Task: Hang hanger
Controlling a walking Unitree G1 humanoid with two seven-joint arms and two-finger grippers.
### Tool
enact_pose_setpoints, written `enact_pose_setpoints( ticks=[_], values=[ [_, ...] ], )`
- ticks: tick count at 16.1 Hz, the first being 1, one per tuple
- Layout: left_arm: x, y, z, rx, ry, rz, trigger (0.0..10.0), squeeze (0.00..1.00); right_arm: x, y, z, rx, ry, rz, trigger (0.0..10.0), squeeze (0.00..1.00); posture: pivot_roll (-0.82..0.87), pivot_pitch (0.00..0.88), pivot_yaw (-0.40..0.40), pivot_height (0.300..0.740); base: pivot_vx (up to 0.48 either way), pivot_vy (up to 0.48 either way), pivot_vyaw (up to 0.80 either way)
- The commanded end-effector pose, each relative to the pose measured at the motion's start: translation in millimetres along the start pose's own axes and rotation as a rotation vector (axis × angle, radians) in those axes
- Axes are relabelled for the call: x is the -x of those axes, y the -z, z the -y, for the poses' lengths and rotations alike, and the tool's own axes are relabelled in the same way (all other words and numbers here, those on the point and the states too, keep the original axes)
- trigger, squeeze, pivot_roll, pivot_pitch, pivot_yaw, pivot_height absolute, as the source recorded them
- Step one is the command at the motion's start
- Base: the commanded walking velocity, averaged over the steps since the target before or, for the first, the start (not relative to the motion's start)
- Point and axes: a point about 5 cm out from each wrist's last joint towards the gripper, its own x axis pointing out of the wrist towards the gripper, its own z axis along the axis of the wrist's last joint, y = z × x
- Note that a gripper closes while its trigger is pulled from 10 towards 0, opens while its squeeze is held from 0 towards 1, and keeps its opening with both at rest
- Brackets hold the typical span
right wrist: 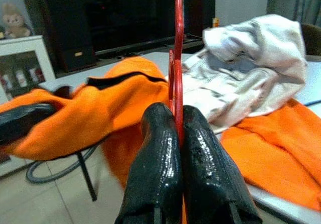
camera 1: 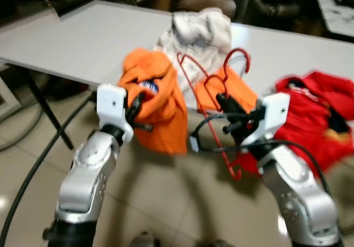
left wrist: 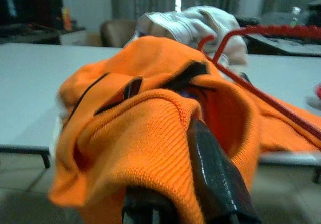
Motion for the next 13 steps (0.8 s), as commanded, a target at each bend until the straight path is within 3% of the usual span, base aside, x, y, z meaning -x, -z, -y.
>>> enact_pose_setpoints(
  ticks=[1, 7, 10, 13],
  values=[
    [0.6, -2, 3.4, -0.016, 0.018, 0.006, 10.0, 0.00, 0.8, -1, 0.0, 0.033, -0.014, -0.002, 10.0, 0.00, -0.06, 0.003, 0.009, 0.740, -0.281, 0.000, 0.00],
    [7.0, 10, 5.6, -0.052, 0.039, -0.041, 10.0, 0.00, 10.3, 24, -3.7, 0.090, -0.056, -0.131, 10.0, 0.00, -0.05, 0.000, 0.011, 0.740, -0.269, 0.000, 0.00],
    [9.9, 17, 6.4, -0.054, 0.042, -0.062, 10.0, 0.00, 14.5, 34, -0.2, 0.102, -0.042, -0.167, 10.0, 0.00, -0.05, 0.001, 0.013, 0.740, -0.245, 0.000, 0.00],
    [18.8, 36, 5.4, -0.059, 0.024, -0.122, 10.0, 0.00, 21.0, 49, 9.9, 0.127, 0.018, -0.225, 10.0, 0.00, -0.05, 0.005, 0.012, 0.740, -0.161, 0.000, 0.00]
  ],
)
